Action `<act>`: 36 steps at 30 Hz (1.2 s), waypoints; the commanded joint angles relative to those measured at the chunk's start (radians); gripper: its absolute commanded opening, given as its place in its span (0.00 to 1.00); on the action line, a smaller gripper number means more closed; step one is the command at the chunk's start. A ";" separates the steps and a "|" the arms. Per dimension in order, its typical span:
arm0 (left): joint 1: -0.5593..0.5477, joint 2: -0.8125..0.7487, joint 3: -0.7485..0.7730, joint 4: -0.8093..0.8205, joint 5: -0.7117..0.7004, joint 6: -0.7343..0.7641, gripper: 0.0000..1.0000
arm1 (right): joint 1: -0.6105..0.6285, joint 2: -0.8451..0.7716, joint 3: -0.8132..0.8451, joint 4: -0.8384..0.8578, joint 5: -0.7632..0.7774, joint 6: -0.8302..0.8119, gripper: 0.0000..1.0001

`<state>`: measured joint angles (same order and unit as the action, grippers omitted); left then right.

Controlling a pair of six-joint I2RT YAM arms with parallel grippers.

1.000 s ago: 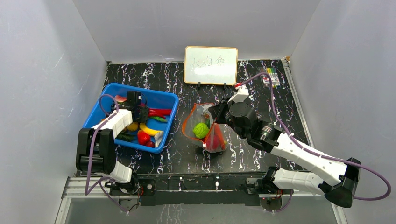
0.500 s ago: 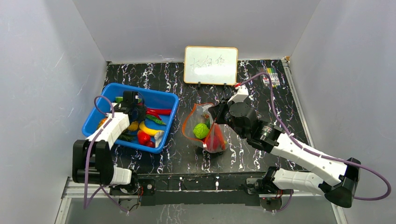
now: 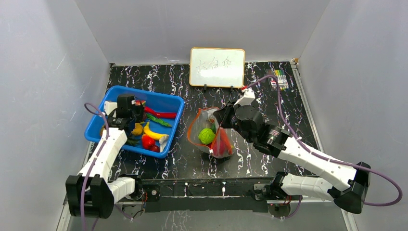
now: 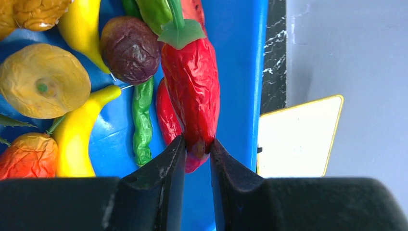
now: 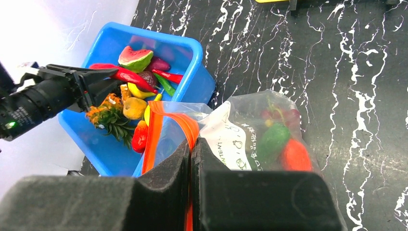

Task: Place the food in the zip-top bag and seal the zipper
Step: Pick up the fake vegetable from the bin, then place the fake vegetable in the zipper food storage bag.

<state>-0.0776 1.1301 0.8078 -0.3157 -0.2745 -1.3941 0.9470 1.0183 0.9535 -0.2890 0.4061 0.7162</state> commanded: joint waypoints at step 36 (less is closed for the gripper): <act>-0.096 -0.288 -0.086 0.989 0.918 0.460 0.00 | 0.001 0.106 0.117 0.221 -0.038 0.331 0.00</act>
<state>-0.1406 0.8238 0.7567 0.4896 0.5430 -0.8757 0.9470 1.1282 0.9932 -0.1951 0.3630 1.0149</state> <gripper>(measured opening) 0.206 0.009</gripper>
